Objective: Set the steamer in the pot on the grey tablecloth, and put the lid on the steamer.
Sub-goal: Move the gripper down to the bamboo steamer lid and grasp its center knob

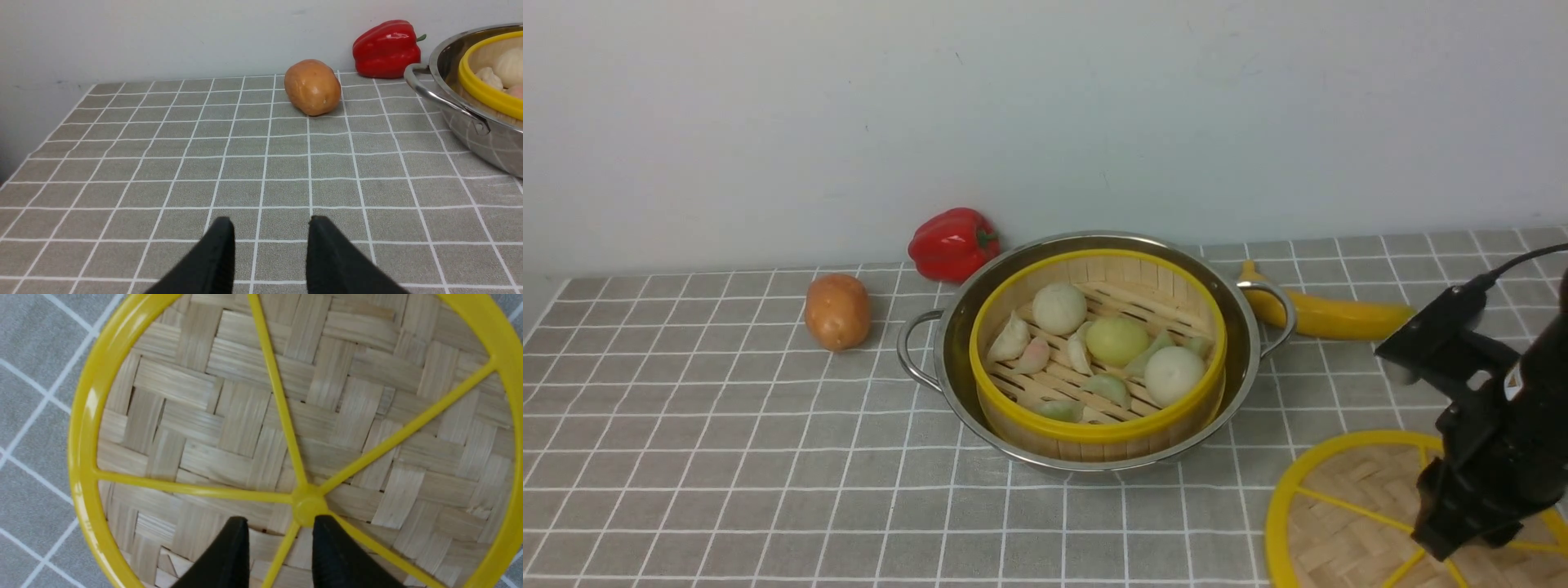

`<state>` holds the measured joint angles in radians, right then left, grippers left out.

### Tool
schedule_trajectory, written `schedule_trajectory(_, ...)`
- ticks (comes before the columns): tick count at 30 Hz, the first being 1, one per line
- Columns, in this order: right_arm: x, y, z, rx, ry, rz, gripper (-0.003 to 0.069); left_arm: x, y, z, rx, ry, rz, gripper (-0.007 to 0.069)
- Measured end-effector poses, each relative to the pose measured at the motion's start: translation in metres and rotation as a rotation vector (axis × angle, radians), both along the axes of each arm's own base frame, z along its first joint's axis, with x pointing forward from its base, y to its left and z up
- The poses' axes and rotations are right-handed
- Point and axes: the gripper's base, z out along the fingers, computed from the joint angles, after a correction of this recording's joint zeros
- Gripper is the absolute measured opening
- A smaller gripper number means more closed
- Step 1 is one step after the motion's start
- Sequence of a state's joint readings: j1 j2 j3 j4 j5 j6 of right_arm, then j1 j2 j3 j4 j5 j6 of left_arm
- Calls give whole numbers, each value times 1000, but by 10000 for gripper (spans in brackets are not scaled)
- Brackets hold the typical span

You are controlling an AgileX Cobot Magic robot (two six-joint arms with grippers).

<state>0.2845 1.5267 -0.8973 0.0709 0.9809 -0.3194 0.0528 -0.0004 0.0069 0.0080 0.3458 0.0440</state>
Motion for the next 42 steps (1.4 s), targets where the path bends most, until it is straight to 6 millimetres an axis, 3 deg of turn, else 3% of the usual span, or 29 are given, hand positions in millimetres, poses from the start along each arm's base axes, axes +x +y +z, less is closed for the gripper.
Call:
schedule_trajectory(23, 14, 0, -33, -59, 57, 16, 242, 0, 0, 0, 0, 0, 0, 243)
schedule_trajectory(27, 14, 0, -34, -61, 66, 11, 194, 0, 0, 0, 0, 0, 0, 243)
schedule_trajectory(28, 14, 0, -33, -64, 65, 12, 149, 0, 0, 0, 0, 0, 0, 243)
schedule_trajectory(36, 14, -1, -33, -67, 67, 34, 146, 0, 0, 0, 0, 0, 0, 243)
schedule_trajectory(42, 6, -3, -19, -81, 66, 142, 146, 0, 0, 0, 0, 0, 0, 243)
